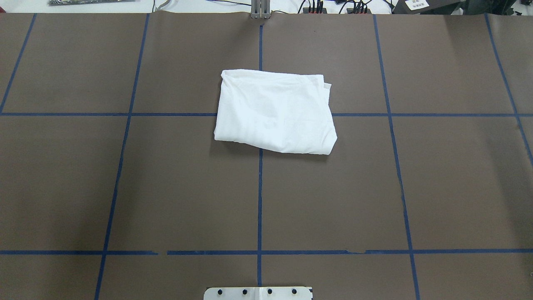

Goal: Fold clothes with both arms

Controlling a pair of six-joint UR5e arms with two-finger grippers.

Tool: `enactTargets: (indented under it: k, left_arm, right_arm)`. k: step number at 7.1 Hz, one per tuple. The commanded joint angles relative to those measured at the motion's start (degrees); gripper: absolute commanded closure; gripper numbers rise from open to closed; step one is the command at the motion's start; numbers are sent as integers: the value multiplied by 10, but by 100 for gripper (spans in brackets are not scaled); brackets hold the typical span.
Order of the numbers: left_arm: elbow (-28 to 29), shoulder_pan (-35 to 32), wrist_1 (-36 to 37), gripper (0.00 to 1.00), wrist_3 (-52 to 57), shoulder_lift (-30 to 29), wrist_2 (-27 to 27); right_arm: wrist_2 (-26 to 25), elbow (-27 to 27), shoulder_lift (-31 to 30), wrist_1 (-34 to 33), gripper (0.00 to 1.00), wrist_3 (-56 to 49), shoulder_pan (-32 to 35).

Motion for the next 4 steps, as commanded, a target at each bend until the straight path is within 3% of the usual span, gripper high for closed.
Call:
enactTargets:
  k: [1, 4]
  left_arm:
    - [-5, -2, 47, 0, 2, 33, -11]
    - [-51, -1, 52, 0, 4, 58, -6]
  right_arm:
    - [2, 1, 0, 1, 0, 8, 0]
    - [3, 1, -1, 1, 0, 8, 0]
